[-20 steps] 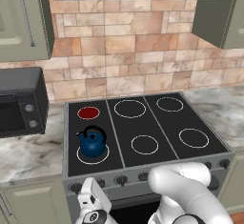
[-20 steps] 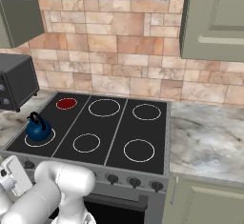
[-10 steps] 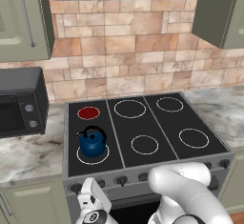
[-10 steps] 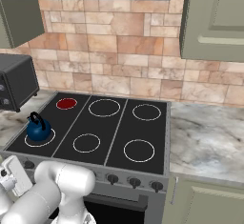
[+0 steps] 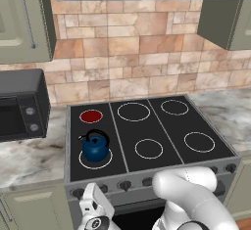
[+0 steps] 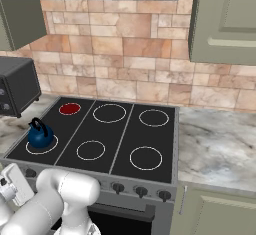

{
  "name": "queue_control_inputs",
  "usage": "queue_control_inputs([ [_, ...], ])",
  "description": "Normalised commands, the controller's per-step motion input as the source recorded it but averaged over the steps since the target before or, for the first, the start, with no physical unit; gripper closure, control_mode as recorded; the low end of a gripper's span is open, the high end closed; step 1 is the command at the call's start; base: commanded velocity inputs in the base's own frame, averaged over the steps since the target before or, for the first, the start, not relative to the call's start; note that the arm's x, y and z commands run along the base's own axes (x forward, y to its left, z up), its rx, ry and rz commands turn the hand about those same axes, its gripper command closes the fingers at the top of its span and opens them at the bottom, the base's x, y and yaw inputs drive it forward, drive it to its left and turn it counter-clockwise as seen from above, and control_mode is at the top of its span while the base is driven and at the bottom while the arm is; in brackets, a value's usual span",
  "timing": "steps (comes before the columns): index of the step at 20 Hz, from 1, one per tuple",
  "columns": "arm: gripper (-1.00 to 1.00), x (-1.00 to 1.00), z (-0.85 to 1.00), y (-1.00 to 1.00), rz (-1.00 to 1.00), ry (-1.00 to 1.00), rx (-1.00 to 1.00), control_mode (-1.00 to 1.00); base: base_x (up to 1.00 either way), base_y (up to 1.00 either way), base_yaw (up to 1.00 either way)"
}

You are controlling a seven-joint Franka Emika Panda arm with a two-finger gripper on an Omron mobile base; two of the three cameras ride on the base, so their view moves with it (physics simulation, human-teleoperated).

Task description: Turn off the rear left burner of the stove.

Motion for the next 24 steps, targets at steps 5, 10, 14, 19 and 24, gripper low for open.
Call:
queue_control_inputs([
  [5,-1.0,-0.17,-0.32,0.35,0.0,-0.09,0.0,-1.0,0.0,0.0,0.0],
  [10,-1.0,-0.14,-0.32,0.26,0.0,-0.13,0.0,-1.0,0.0,0.0,0.0],
  [14,-1.0,0.0,-0.47,0.19,0.0,-0.07,0.0,-1.0,0.0,0.0,0.0],
  [19,-1.0,0.01,-0.4,0.11,0.0,-0.03,0.0,-1.0,0.0,0.0,0.0],
  [24,-1.0,0.05,-0.44,0.0,0.0,-0.02,0.0,-1.0,0.0,0.0,0.0],
])
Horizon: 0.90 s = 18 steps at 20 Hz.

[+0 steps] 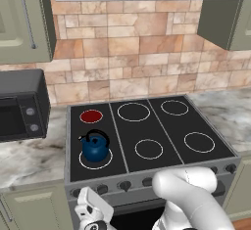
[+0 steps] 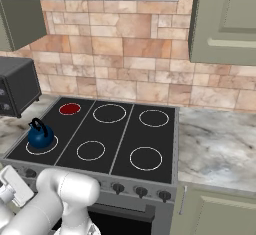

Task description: Turn off the rear left burner of the stove.

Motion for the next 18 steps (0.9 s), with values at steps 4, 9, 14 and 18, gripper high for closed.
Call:
queue_control_inputs([
  [4,1.0,0.18,-0.48,-0.02,0.0,0.0,0.03,-1.0,0.0,0.0,0.0],
  [9,1.0,0.11,-0.42,-0.07,0.0,-0.04,0.06,-1.0,0.0,0.0,0.0],
  [14,1.0,0.2,-0.22,-0.1,0.0,-0.09,0.09,-1.0,0.0,0.0,0.0],
  [18,1.0,0.26,-0.08,-0.12,0.0,-0.09,0.17,-1.0,0.0,0.0,0.0],
])
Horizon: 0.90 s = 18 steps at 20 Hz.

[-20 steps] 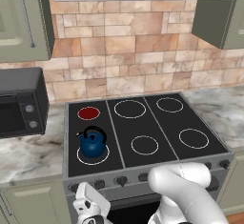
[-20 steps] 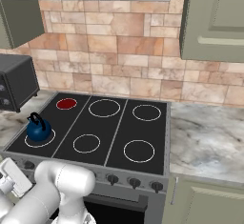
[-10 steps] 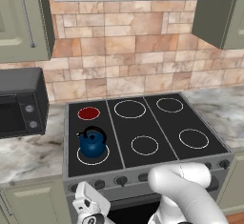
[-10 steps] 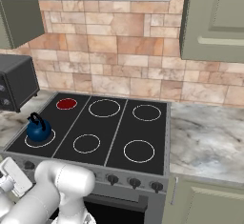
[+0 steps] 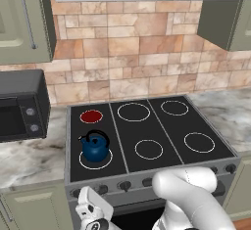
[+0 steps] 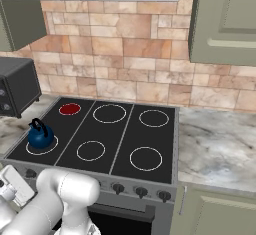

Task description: Turn off the rear left burner of the stove.

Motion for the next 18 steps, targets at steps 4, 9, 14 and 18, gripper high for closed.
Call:
queue_control_inputs([
  [4,1.0,0.04,0.0,-0.07,-0.01,-0.12,0.3,-1.0,0.0,0.0,0.0],
  [9,1.0,0.23,0.0,-0.1,-0.06,-0.12,0.36,-1.0,0.0,0.0,0.0],
  [14,1.0,0.15,0.0,-0.14,-0.1,-0.11,0.44,-1.0,0.0,0.0,0.0],
  [18,1.0,0.18,0.0,-0.14,-0.14,-0.1,0.48,-1.0,0.0,0.0,0.0],
])
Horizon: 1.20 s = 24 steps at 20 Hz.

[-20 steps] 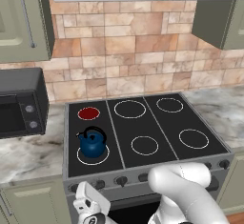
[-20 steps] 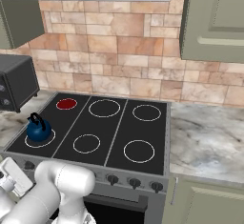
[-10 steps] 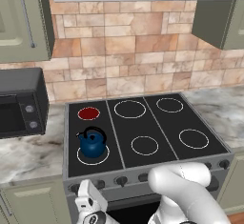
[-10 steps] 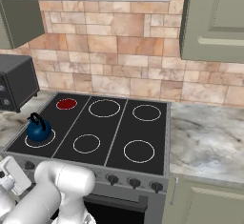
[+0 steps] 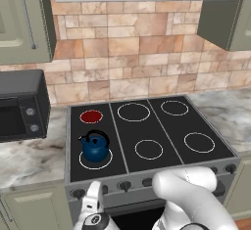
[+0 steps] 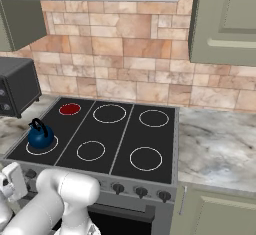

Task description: Turn off the rear left burner of the stove.

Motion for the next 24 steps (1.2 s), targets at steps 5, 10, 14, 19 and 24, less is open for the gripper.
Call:
queue_control_inputs([
  [5,1.0,0.26,0.0,-0.24,-0.15,-0.09,0.5,-1.0,0.0,0.0,0.0],
  [10,1.0,0.31,0.0,-0.27,-0.16,-0.07,0.53,-1.0,0.0,0.0,0.0],
  [14,1.0,0.36,0.0,-0.34,-0.16,-0.04,0.55,-1.0,0.0,0.0,0.0],
  [19,1.0,0.14,0.0,-0.33,-0.16,-0.06,0.57,-1.0,0.0,0.0,0.0],
  [24,1.0,0.0,0.02,-0.3,-0.19,-0.07,0.58,-1.0,0.0,0.0,0.0],
])
